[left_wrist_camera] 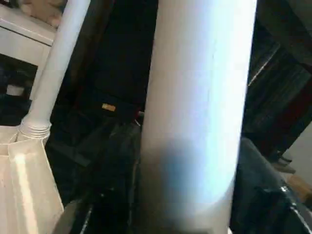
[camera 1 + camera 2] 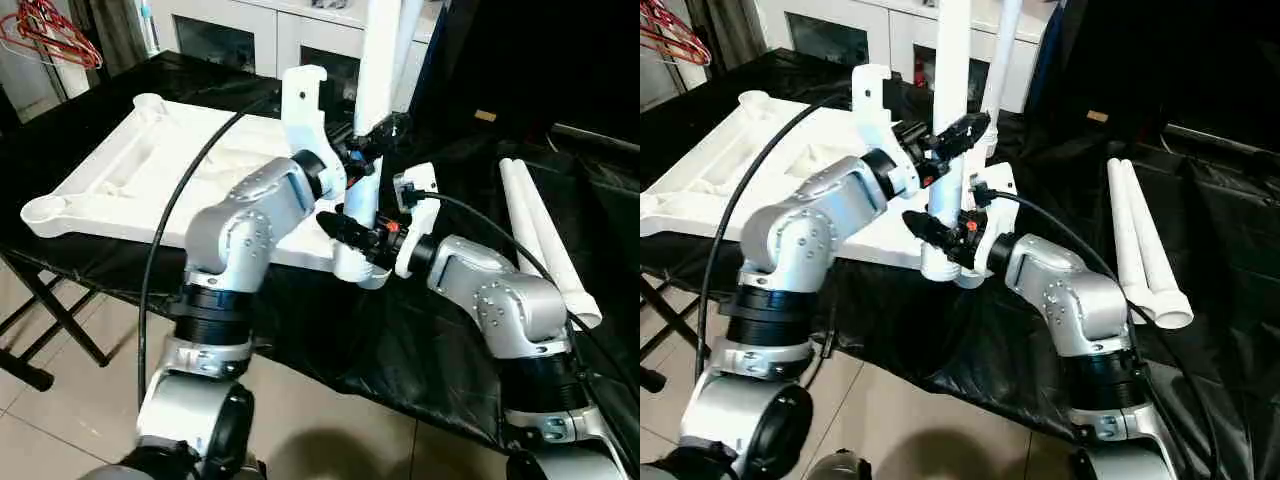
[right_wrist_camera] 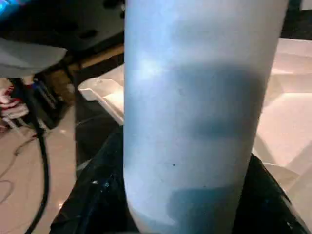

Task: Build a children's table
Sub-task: Pick table leg

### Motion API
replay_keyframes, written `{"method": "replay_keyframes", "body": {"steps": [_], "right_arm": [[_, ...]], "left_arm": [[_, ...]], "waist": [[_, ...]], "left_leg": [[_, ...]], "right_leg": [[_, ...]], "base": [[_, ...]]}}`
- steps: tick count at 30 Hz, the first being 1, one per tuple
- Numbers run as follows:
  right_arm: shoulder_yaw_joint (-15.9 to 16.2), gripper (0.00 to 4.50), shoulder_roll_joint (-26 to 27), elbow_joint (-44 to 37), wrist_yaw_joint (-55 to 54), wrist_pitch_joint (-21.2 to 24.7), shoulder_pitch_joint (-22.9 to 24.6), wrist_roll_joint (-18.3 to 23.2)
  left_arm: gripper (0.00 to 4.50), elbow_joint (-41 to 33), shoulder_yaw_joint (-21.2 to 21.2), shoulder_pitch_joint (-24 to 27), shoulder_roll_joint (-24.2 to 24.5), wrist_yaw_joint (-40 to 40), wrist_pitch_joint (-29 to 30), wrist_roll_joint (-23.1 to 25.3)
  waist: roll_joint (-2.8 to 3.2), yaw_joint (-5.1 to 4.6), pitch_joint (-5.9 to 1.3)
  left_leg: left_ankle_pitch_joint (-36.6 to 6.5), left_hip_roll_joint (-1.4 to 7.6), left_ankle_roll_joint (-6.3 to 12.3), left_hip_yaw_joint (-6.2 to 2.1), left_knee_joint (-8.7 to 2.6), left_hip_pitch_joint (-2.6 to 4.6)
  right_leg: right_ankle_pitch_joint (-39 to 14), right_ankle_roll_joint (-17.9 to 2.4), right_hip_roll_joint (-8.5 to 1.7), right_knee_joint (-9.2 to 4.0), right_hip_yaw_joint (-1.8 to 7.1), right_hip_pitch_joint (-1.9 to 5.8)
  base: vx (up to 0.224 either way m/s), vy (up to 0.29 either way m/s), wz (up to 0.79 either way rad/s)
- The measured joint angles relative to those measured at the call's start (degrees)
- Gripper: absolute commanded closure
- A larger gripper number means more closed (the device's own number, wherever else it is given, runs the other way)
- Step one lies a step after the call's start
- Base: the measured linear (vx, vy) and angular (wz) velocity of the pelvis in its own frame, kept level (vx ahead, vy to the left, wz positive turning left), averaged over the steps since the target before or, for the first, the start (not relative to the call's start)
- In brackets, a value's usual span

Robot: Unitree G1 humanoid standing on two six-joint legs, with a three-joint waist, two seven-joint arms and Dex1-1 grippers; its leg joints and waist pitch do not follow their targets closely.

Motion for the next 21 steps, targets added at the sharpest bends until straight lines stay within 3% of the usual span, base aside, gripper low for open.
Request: {"method": "replay_keyframes", "body": {"steps": [2,3,5,12,18,21], "right_arm": [[0.1,2.57,0.1,-0.4,-0.6,0.0,0.0,-0.5],[0.1,2.01,0.1,-0.5,-0.6,0.0,0.0,-0.6],[0.1,1.87,-0.1,-0.6,-0.3,0.0,0.0,-0.6],[0.8,1.28,-8.2,-1.6,11.9,1.9,-0.3,3.7],[2.0,1.18,-15.4,-4.0,25.7,2.8,1.4,7.9],[3.1,1.18,-16.3,-4.2,28.2,2.8,2.3,8.1]], "left_arm": [[2.35,0.0,0.1,0.0,-0.3,0.2,-0.3,-0.2],[2.45,0.0,0.1,0.0,-0.3,0.2,-0.4,-0.2],[2.49,0.0,0.3,0.0,-0.2,0.0,-0.4,-0.2],[2.64,0.5,1.7,0.1,3.8,-12.0,2.0,-6.5],[2.64,-0.5,-0.1,0.7,8.9,-26.5,5.5,-11.9],[2.64,-1.5,-1.6,1.6,10.1,-31.2,5.9,-12.7]], "waist": [[-0.01,-0.06,0.00],[-0.01,-0.07,0.00],[-0.03,-0.11,0.01],[-0.18,0.25,0.03],[-0.18,0.23,0.03],[-0.20,0.10,0.02]], "left_leg": [[0.0,0.00,0.00,0.00,0.00,0.01],[0.0,0.00,0.00,0.00,-0.01,0.02],[0.0,0.00,0.00,0.00,0.00,0.02],[0.0,-0.01,0.01,0.00,0.04,-0.02],[0.0,0.01,0.02,0.01,0.04,0.01],[0.0,0.01,0.02,0.01,0.05,0.03]], "right_leg": [[0.0,0.0,0.00,0.00,0.00,0.00],[0.0,0.0,0.00,0.00,0.00,0.00],[0.0,0.1,0.00,0.00,0.00,0.00],[0.1,0.1,-0.01,-0.04,0.01,0.03],[0.1,0.1,0.00,-0.02,0.01,0.02],[0.1,0.0,0.00,0.01,0.01,0.03]], "base": [[0.000,0.000,0.00],[0.000,0.000,0.00],[0.000,0.000,0.00],[0.000,0.000,0.00],[0.000,0.000,0.00],[0.000,0.000,0.00]]}}
